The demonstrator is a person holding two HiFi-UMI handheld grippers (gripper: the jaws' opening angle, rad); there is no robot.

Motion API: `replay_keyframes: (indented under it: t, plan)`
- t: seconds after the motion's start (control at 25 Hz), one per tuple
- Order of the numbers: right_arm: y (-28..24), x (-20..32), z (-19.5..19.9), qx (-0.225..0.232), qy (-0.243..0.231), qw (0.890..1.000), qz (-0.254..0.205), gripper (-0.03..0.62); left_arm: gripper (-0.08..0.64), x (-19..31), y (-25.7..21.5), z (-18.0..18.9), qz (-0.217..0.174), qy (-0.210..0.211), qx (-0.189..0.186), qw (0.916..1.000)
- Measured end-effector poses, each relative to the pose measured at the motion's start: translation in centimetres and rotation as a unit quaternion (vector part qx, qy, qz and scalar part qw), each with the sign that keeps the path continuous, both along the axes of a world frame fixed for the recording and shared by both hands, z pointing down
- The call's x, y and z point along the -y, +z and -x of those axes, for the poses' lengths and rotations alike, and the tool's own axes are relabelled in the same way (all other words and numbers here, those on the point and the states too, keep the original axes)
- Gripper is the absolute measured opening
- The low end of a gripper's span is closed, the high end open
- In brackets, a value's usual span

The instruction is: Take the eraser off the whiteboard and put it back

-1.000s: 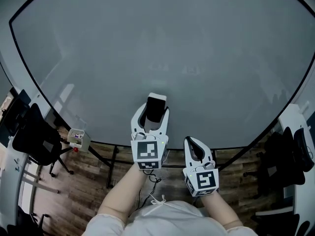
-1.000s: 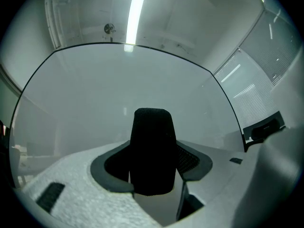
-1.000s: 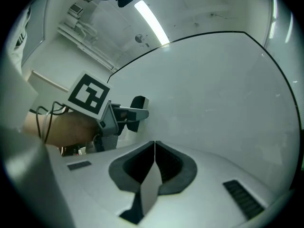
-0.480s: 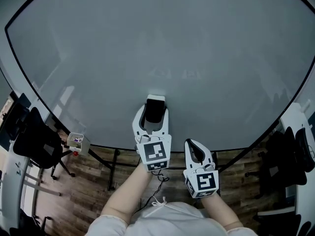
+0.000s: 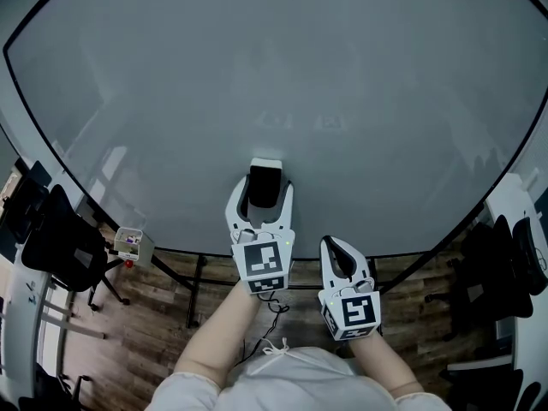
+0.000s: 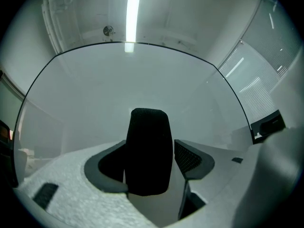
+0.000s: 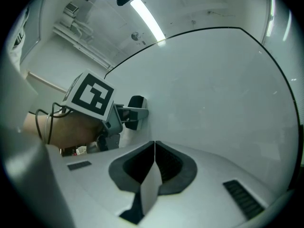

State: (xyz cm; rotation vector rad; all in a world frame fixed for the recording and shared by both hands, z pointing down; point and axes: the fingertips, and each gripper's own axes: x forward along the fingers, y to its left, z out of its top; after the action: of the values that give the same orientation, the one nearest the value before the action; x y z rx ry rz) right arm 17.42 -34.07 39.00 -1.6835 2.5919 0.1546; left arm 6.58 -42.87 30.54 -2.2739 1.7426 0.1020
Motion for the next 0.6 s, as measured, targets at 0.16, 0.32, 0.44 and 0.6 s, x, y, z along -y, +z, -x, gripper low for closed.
replay_keyframes:
  t: [0.16, 0.32, 0.44, 0.6]
  plan:
    - [0.0, -0.4, 0.0, 0.001, 0.000, 1.000, -0.001, 0.028, 0.311, -0.6, -0.2, 0.3, 0.003, -0.001, -0.003, 1.0000]
    - [0.4, -0.9, 0.2, 0.001, 0.002, 1.000, 0.006, 0.028, 0.313, -1.5, -0.2, 0.9, 0.003, 0.002, -0.007, 1.0000]
    - [0.6, -1.2, 0.5, 0.001, 0.002, 1.000, 0.008, 0.028, 0.312, -2.8, 0.1, 1.0, 0.006, 0.014, -0.012, 0.9998]
    - [0.8, -1.4, 0.9, 0.003, 0.002, 1.000, 0.011, 0.028, 0.310, -5.4, 1.3, 0.7, 0.005, 0.031, 0.006, 0.9995]
